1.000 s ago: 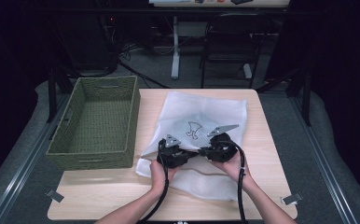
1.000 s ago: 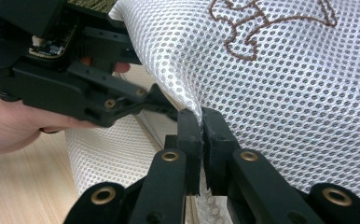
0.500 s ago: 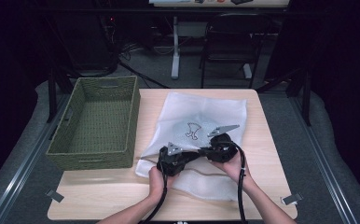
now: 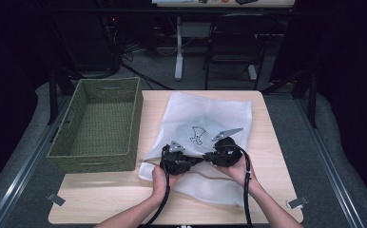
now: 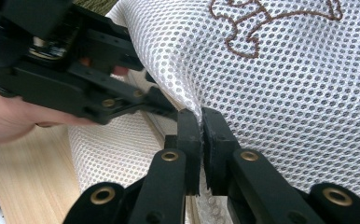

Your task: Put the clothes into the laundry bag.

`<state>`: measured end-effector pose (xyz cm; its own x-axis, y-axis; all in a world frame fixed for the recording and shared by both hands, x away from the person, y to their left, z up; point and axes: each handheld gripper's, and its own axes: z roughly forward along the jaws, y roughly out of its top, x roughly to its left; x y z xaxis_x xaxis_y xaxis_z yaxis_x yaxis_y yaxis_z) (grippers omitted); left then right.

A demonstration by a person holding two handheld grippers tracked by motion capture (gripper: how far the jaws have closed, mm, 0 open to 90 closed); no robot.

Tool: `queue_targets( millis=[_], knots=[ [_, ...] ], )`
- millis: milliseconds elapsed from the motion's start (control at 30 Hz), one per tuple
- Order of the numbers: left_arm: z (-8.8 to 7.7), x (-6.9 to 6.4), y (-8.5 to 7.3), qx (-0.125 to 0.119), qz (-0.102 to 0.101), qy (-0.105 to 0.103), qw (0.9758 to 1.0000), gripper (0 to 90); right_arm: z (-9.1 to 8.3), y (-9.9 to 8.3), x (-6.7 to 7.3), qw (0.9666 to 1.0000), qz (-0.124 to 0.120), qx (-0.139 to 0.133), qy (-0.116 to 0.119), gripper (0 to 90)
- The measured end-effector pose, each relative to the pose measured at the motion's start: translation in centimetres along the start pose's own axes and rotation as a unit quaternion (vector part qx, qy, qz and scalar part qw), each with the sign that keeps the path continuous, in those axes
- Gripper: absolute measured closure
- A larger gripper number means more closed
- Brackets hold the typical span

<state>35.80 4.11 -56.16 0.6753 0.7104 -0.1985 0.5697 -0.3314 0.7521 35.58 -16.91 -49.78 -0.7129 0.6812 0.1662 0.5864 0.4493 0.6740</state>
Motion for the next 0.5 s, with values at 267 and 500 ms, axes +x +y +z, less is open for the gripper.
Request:
queue_targets(
  millis=[267, 500],
  knots=[
    [-2.5, 1.2, -0.9, 0.048, 0.014, -0.013, 0.9987, 44.2, 0.0, -0.2, 0.1, 1.0000, 0.001, 0.005, -0.001, 86.7],
    [-5.0, 1.7, -1.3, 0.076, 0.047, -0.014, 0.9959, 35.6, 0.0, -0.4, 0.2, 0.9999, -0.005, 0.008, -0.006, 86.5]
  ],
)
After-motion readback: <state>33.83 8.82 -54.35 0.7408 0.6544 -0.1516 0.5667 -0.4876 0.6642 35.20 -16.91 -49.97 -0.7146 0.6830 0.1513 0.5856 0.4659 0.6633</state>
